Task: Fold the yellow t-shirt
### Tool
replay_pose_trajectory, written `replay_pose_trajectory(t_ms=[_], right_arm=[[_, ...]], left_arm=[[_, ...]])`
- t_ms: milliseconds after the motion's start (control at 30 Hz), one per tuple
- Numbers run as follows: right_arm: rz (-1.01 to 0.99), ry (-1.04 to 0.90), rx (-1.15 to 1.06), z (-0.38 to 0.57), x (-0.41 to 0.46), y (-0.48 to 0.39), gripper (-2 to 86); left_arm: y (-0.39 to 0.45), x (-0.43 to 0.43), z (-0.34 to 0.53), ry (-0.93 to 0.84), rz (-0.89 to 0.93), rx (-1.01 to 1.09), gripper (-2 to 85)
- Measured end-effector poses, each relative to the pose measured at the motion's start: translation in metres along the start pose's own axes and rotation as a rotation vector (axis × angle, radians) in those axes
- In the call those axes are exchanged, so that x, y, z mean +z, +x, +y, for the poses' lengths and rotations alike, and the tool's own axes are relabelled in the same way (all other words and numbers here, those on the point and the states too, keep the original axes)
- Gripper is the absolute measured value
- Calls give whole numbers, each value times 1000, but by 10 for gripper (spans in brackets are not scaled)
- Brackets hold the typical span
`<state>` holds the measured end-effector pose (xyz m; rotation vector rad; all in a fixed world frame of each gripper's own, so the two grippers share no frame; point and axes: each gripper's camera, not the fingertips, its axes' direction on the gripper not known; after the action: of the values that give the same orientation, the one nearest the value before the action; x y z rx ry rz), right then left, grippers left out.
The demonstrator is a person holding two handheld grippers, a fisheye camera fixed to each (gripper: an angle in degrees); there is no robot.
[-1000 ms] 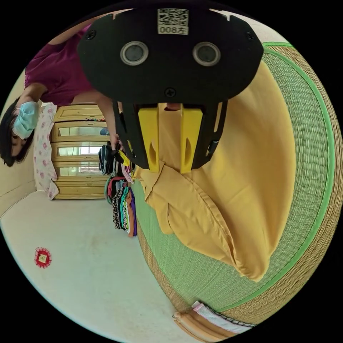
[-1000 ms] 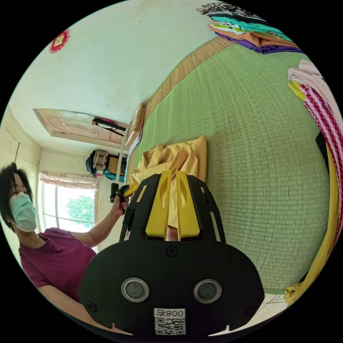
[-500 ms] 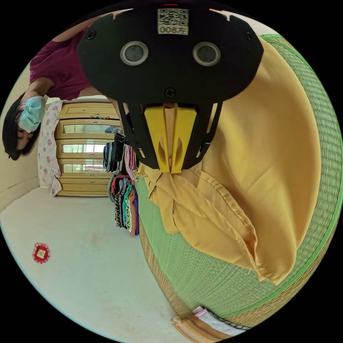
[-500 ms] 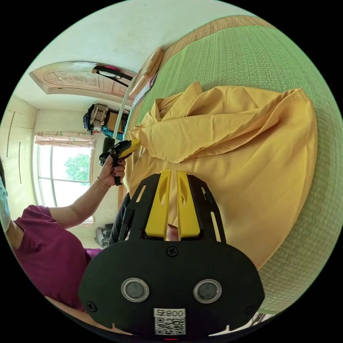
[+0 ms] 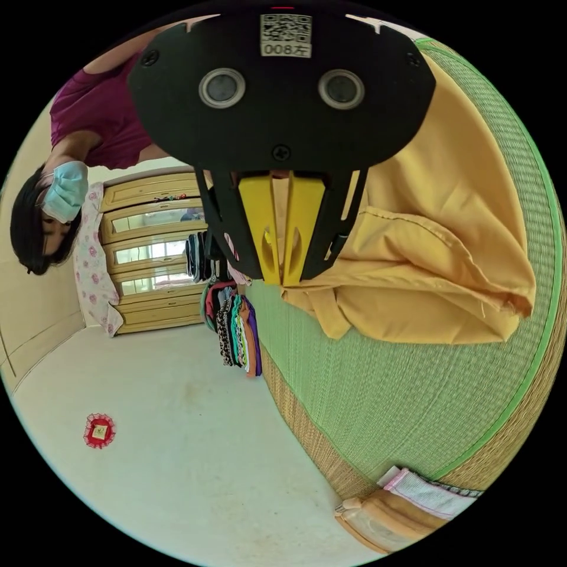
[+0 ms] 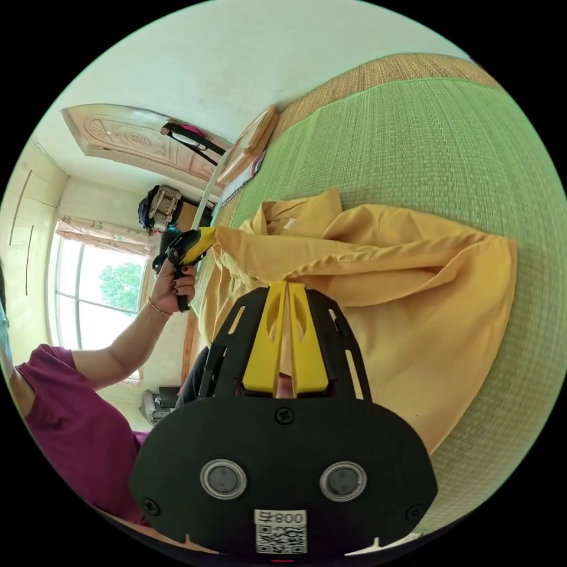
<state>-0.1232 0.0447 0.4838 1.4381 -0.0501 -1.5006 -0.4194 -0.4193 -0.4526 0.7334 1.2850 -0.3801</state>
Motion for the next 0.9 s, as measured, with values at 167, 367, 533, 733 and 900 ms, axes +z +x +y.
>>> replay_pose_trajectory(t_ms=[167, 367, 533, 733, 900], right_arm=[[35, 30, -40, -40, -6, -20, 1], [-9, 21, -80, -60, -4, -42, 1], [-42, -31, -152, -35, 5, -72, 1], [143, -123, -170, -36, 34, -92, 2], [237, -77, -165, -56, 25, -97, 2]], left_arm=[[-12, 11, -22, 30, -15, -53, 22], [-16, 11, -19, 82, -1, -64, 34], [-5, 28, 14, -21, -19, -24, 25], [-5, 72, 16, -130, -44, -26, 10], [12, 90, -7, -142, -66, 36, 5]])
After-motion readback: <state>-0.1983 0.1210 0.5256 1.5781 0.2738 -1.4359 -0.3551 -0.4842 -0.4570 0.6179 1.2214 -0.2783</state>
